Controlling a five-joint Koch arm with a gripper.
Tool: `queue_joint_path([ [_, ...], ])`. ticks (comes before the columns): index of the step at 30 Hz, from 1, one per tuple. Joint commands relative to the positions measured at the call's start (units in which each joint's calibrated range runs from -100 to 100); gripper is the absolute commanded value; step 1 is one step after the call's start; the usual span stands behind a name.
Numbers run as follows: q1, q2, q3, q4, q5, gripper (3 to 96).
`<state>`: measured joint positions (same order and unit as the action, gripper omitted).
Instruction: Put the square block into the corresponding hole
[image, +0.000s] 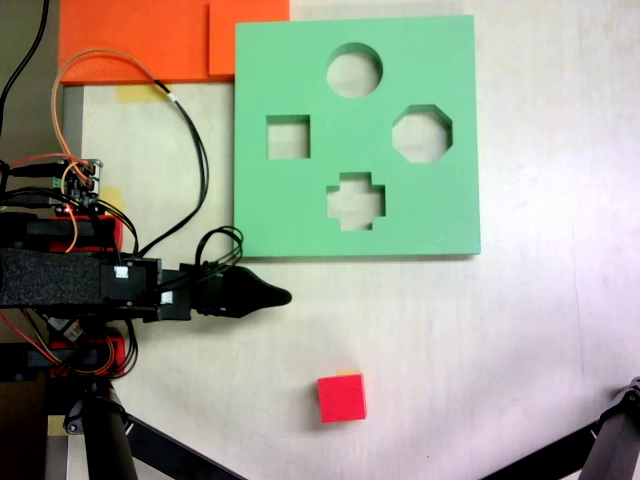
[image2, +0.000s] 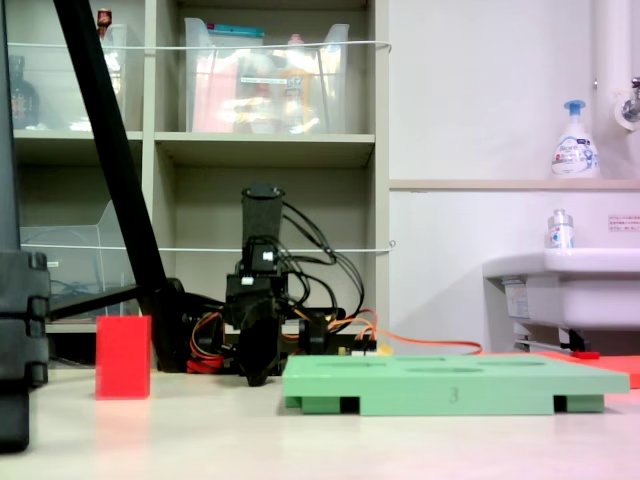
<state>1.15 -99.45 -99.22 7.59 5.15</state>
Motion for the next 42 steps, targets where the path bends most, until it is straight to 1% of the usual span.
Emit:
queue_joint_path([
  [1, 0.2, -0.55, -0.78, -6.77, -0.34, 50.5],
  [17, 0.2, -0.55, -0.78, -6.77, -0.34, 50.5],
  [20, -0.15, -0.55, -0.78, -6.96, 0.29, 48.5],
  [25, -2.44, -0.55, -0.78, -6.77, 8.35, 49.0],
  [26, -2.49, -0.55, -0.78, -6.19, 11.09, 49.7],
  [29, -3.61, -0.55, -0.78, -4.75, 24.66, 49.3],
  [30, -4.35, -0.55, -0.78, -6.0, 25.69, 49.0],
  [31, -5.03, -0.55, -0.78, -8.12, 26.67, 48.5],
  [33, -5.91, -0.55, 1.91, -19.77, 30.33, 48.1],
  [36, -5.81, -0.55, 21.25, -51.93, 35.07, 48.1],
  [42, -5.57, -0.55, 53.25, -88.52, 36.83, 46.6],
])
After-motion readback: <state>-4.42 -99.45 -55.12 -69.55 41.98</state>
